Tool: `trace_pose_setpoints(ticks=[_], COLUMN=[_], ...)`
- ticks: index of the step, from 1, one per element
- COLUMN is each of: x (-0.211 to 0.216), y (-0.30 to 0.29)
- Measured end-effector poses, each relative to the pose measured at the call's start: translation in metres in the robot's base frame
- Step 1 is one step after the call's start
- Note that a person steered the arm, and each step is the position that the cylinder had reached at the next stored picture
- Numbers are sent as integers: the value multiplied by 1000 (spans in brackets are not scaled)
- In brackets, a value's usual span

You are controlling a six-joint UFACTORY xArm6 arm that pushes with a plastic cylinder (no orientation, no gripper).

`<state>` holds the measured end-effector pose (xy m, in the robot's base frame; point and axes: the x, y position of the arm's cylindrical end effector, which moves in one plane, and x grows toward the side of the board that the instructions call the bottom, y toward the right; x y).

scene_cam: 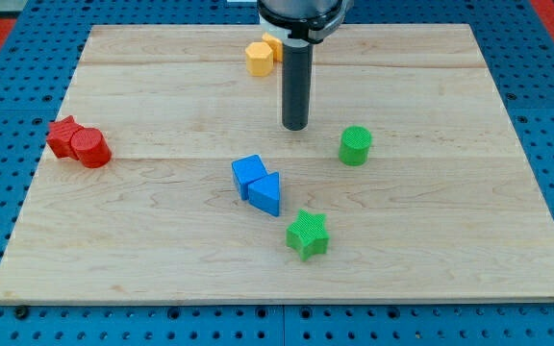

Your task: Move blue triangle away from the blue cube

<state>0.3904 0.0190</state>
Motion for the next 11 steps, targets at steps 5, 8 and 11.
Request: trace_pose_setpoints(ticks=[5,8,11], x=[96,117,135], y=[-54,-178,-223])
